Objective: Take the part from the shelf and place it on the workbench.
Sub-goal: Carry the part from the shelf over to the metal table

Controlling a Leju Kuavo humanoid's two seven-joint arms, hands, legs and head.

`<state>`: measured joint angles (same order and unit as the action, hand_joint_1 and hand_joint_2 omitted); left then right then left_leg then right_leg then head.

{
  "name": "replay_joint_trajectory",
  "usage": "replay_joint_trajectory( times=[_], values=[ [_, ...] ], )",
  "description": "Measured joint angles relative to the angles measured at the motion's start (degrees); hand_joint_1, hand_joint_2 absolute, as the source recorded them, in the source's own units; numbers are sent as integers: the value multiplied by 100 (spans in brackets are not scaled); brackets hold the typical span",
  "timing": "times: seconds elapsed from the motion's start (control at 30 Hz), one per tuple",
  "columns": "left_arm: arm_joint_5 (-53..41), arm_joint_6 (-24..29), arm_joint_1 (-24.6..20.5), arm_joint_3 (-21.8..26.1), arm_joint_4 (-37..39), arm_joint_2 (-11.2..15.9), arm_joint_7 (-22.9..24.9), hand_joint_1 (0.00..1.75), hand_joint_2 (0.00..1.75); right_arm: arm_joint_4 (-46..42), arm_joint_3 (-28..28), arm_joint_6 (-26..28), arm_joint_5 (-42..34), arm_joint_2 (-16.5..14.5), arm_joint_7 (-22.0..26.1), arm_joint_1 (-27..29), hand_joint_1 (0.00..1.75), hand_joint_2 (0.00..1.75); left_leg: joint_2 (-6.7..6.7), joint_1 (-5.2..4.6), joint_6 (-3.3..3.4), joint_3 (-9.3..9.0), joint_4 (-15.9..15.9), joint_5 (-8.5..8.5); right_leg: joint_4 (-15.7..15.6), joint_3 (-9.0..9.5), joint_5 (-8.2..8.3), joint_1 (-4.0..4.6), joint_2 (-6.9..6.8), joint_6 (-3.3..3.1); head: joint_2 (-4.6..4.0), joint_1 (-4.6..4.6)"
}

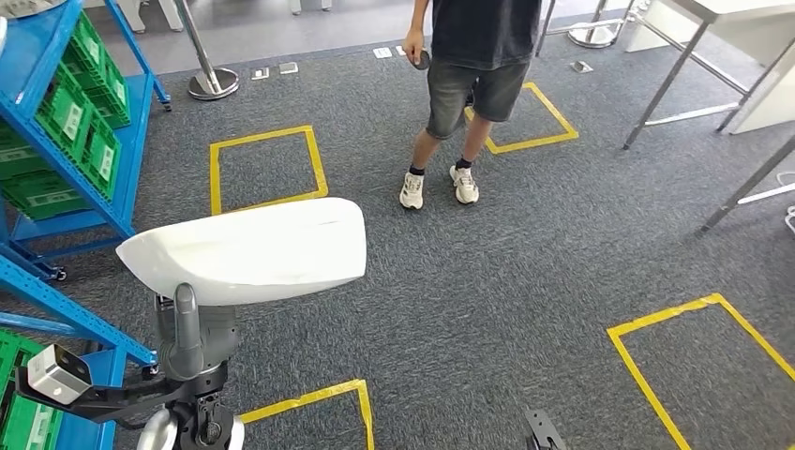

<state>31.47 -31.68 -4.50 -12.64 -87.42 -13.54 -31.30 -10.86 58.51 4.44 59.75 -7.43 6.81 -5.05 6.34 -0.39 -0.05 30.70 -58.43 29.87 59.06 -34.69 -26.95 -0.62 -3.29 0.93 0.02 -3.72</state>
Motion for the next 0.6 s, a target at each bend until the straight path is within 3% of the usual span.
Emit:
replay_joint_trajectory(
  times=[0.03,0.1,0.13,0.2,0.23,0.27,0.3,0.33,0.4,0.47,0.5,0.53,0.57,0.6],
  values=[
    [-10,2,-11,-16,3,2,-7,175,175,0,1,3,4,-1,-4,8,0,0,38,1,-31,-20,13,3,-11,-6,12,-5,63,-38,0,3],
    [-20,1,-31,-49,13,8,-24,175,175,0,2,9,15,-4,-5,18,0,0,-122,18,-96,3,-83,95,-51,-6,51,-37,172,-105,0,10],
    [-26,-2,-36,-60,19,15,-40,175,175,0,3,12,20,-5,-6,13,0,0,-284,30,-125,87,-288,235,-68,-3,71,-58,228,-136,0,16],
    [-52,-8,-22,-65,44,32,-92,175,175,0,4,16,29,-7,-25,4,0,0,-559,48,-161,415,-1024,629,-73,-16,85,-66,358,-166,0,28],
    [-69,-7,-5,-65,63,39,-121,175,175,0,4,17,32,-7,-42,5,0,0,-599,49,-169,587,-1392,772,-71,-23,88,-64,431,-172,0,28],
    [-88,-4,12,-65,82,45,-144,175,175,0,5,17,34,-7,-59,12,0,0,-611,51,-171,693,-1606,809,-68,-28,91,-63,508,-172,0,29],
    [-103,1,24,-65,99,48,-161,175,175,0,5,17,36,-7,-73,19,0,0,-619,55,-168,691,-1582,717,-62,-30,94,-64,589,-169,0,30],
    [-112,5,31,-65,112,50,-172,175,175,0,6,16,38,-8,-77,24,0,0,-644,63,-159,577,-1327,525,-53,-30,97,-68,672,-161,0,29],
    [-117,11,32,-65,128,51,-179,175,175,0,7,13,42,-10,-76,20,0,0,-907,92,-140,215,-510,136,-24,-49,104,-76,833,-123,0,29],
    [-122,14,35,-65,137,52,-181,175,175,0,8,11,44,-12,-75,13,0,0,-1154,101,-103,31,-65,10,-6,-107,131,-87,968,-46,0,28],
    [-126,16,36,-67,140,50,-181,175,175,0,9,11,45,-12,-75,15,0,0,-1171,86,-73,28,-43,21,-14,-138,157,-97,1031,5,0,26],
    [-128,19,35,-69,140,46,-181,175,175,0,9,11,45,-13,-76,25,0,0,-1106,77,-33,30,-36,0,-33,-162,185,-112,1096,53,0,26],
    [-131,20,31,-73,140,37,-181,175,175,0,9,10,45,-15,-76,38,0,0,-1030,73,12,22,-17,-22,-28,-180,195,-123,1086,87,0,26],
    [-132,20,27,-77,139,29,-182,175,175,0,9,8,45,-18,-78,47,0,0,-951,78,60,15,7,-45,38,-220,157,-116,980,109,0,17]
  ],
)
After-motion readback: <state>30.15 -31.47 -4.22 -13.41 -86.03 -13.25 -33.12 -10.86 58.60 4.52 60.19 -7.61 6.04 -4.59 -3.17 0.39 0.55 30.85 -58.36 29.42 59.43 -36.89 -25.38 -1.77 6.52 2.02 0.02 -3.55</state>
